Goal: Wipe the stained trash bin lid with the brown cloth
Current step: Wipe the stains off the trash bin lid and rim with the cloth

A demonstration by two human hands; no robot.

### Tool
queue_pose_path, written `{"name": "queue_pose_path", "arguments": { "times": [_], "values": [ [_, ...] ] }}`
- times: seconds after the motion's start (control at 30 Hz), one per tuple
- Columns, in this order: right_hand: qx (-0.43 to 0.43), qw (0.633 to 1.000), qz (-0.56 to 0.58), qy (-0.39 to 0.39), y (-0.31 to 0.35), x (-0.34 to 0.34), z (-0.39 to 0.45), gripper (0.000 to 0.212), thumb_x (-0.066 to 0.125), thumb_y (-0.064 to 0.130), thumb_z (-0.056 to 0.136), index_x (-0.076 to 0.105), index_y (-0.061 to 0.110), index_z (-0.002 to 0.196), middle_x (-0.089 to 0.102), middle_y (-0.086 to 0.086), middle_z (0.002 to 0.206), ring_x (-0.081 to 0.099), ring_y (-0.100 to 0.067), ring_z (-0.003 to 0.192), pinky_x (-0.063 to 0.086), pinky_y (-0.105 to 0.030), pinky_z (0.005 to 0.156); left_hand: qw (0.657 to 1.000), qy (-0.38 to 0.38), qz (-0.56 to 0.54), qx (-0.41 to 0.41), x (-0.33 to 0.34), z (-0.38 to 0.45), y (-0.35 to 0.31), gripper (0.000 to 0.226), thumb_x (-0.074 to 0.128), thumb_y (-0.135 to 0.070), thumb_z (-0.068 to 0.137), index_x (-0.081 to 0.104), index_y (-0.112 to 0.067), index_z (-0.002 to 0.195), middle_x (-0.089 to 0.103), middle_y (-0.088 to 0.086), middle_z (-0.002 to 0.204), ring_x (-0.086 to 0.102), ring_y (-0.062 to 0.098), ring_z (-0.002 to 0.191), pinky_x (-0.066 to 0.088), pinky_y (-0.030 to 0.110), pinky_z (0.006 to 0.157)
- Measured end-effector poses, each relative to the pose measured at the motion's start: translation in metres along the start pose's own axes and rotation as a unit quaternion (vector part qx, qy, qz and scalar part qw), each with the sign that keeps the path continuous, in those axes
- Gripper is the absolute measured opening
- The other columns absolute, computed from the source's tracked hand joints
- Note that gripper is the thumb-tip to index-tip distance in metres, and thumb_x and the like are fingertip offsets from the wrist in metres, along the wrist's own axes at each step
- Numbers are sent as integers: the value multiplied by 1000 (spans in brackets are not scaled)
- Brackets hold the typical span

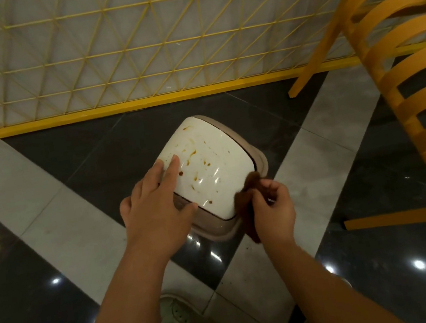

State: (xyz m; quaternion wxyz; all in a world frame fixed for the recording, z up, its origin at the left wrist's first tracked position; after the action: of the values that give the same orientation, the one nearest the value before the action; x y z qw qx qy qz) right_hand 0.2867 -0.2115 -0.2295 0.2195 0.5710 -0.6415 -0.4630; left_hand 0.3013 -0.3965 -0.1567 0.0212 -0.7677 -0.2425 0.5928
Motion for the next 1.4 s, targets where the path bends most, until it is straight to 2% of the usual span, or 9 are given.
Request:
{"name": "queue_pose_path", "arguments": {
  "times": [0.17,0.37,0.5,0.7,0.97,1.03,1.1,1.2,1.4],
  "values": [
    [9,1000,11,-26,13,2,20,24,60,17,93,58,30,114,62,12,107,60,-9,102,50,-27,93,999,-29,42,-9,5,-2,-8,99,64,-53,78,-6,-42,146,9,-5,154,19,24,136,15,44,113],
    [66,997,-8,43,-24,-5,-38,20,60,17,92,55,31,106,65,7,109,62,-15,103,51,-42,96,998,-46,30,-16,8,-2,-8,96,65,-52,79,-2,-42,147,15,-3,152,23,23,133,19,43,112],
    [30,996,-41,75,-18,-9,-22,22,63,15,90,52,31,100,64,7,104,62,-14,99,52,-26,81,998,-48,21,-17,10,-3,-11,96,66,-49,79,-1,-41,147,15,-2,153,22,25,135,19,45,112],
    [50,997,-10,54,-5,-9,-2,21,60,17,93,52,28,109,62,7,106,61,-13,99,52,-34,91,998,-55,31,-29,12,0,-21,93,61,-52,81,-4,-38,148,18,1,152,25,25,134,20,43,112],
    [34,994,-80,61,21,-10,45,20,59,20,90,52,28,107,56,12,93,55,-7,86,46,-24,74,995,-79,44,-43,10,-12,-31,84,55,-58,82,10,-34,148,32,5,138,37,24,123,31,41,107],
    [28,993,-96,67,28,-9,54,20,59,21,92,54,27,110,56,11,94,54,-6,84,43,-21,69,995,-89,40,-36,7,-12,-29,82,59,-57,80,16,-36,147,35,6,135,36,25,124,28,43,109],
    [26,992,-101,65,30,-10,57,21,59,22,92,57,25,113,59,8,100,56,-9,89,45,-23,75,997,-76,8,-26,9,-7,-25,80,63,-50,80,19,-41,146,27,6,143,27,27,133,18,47,115],
    [35,996,-66,44,25,-11,52,22,61,21,91,58,26,113,59,12,99,57,-10,95,49,-26,86,994,-43,-98,-28,16,0,-24,73,65,-40,82,24,-49,142,11,-4,153,17,26,142,27,53,112],
    [114,991,73,-23,-3,11,-4,22,61,12,89,53,24,106,61,4,103,60,-14,97,50,-31,87,988,-60,-139,-38,19,1,-23,70,67,-34,83,29,-51,139,13,-7,153,24,20,139,36,43,108]
  ]
}}
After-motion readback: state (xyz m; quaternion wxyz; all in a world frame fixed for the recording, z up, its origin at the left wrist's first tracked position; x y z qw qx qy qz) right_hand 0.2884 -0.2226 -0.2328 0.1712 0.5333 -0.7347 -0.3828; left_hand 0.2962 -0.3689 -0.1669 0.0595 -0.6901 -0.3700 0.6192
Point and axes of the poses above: each hand's wrist, its own z-axis towards the middle knuckle, its own x-axis out of the palm, y = z × x, the point moved 2 cm from there along z, towards the middle knuckle
